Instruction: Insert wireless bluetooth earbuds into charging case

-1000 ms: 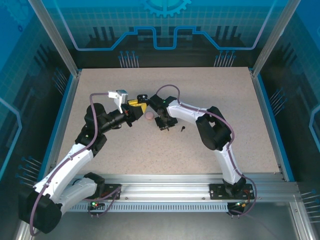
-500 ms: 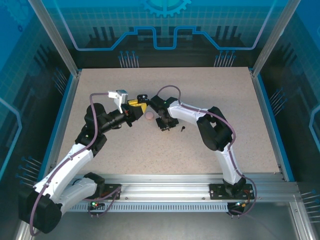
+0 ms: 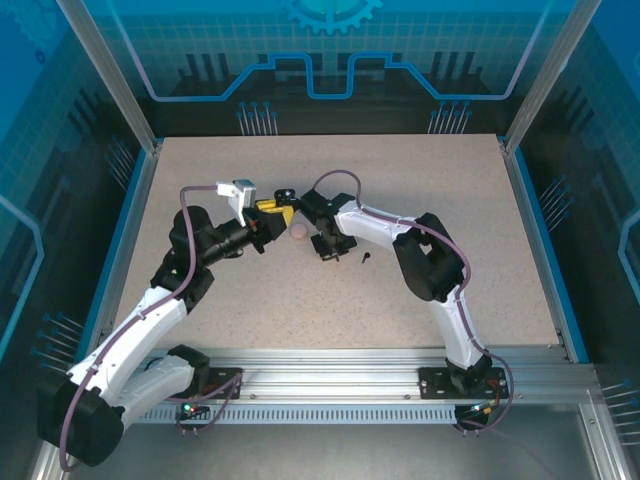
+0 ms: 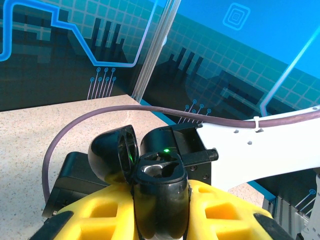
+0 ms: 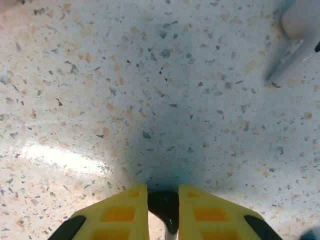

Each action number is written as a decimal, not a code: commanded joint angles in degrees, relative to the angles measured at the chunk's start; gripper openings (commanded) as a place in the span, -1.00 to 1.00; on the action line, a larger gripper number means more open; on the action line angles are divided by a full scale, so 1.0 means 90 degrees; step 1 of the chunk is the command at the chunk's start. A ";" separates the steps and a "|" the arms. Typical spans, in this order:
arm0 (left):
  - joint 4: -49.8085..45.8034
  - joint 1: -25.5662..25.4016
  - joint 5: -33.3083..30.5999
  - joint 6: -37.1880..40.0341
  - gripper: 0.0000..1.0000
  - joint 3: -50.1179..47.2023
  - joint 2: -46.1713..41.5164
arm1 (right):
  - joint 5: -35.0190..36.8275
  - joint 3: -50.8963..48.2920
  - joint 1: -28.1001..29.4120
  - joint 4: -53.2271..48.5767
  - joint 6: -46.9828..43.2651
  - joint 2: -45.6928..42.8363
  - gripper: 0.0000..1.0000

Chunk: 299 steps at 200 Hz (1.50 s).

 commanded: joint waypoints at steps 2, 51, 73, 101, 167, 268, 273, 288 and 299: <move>0.0083 -0.0038 0.0053 -0.0084 -1.00 -0.0052 -0.0010 | -0.0041 -0.0029 -0.0052 -0.0030 -0.0003 -0.0169 -0.71; 0.0467 -0.0066 0.0093 -0.0002 -1.00 -0.0229 -0.0083 | -0.0062 -0.0629 -0.0113 0.0222 0.0102 -0.1547 -0.71; 0.0824 -0.0133 -0.0006 0.0170 -1.00 -0.0418 -0.0131 | -0.0035 -0.0812 -0.0173 0.0273 0.0097 -0.2387 -0.71; 0.1137 -0.0299 0.0053 0.0569 -1.00 -0.0523 -0.0091 | 0.0121 -0.0905 -0.0226 0.0268 0.0043 -0.3483 -0.70; 0.1719 -0.1339 -0.0391 0.2592 -1.00 -0.0608 0.0219 | 0.0274 -0.0563 -0.0250 0.0546 -0.0252 -0.5458 -0.63; 0.2846 -0.2018 -0.1494 0.3271 -1.00 -0.0408 0.0699 | -0.0013 -0.2107 0.0830 0.2972 -0.0602 -0.7206 -0.59; 0.2870 -0.2024 -0.1492 0.3248 -1.00 -0.0397 0.0707 | -0.0037 -0.2157 0.0866 0.3038 -0.0609 -0.7221 -0.59; 0.2914 -0.2041 -0.1469 0.3184 -1.00 -0.0362 0.0731 | -0.0081 -0.2238 0.0962 0.3166 -0.0609 -0.7213 -0.58; 0.2941 -0.2062 -0.1467 0.3163 -1.00 -0.0329 0.0744 | -0.0080 -0.2273 0.1029 0.3227 -0.0592 -0.7164 -0.58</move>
